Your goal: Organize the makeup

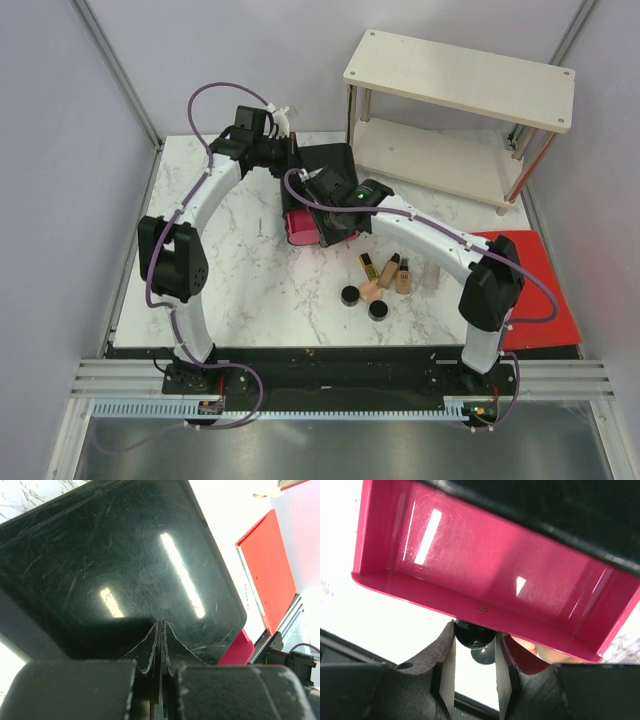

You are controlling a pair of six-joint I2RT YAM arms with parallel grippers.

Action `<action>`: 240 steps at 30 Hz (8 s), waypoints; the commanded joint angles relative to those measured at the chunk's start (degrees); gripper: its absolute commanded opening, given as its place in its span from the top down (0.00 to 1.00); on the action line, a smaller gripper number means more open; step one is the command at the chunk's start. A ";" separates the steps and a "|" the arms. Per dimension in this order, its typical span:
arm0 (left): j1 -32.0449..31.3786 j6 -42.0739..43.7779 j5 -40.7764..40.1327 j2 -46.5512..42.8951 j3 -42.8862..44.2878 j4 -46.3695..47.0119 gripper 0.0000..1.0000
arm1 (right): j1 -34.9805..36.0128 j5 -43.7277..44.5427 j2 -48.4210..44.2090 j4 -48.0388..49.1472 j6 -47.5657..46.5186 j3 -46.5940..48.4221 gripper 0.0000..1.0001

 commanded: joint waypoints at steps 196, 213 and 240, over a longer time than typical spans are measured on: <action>0.72 7.33 -6.32 13.93 9.29 -14.91 0.94 | -16.20 12.33 -14.69 -1.40 -6.33 -14.04 0.17; 1.07 7.69 -6.14 13.85 9.38 -15.17 0.94 | -20.25 -8.08 -6.95 -5.99 1.61 -27.92 0.30; 1.07 8.04 -5.88 14.29 8.76 -15.26 0.94 | -24.03 -3.77 -4.13 5.26 4.60 -36.01 0.87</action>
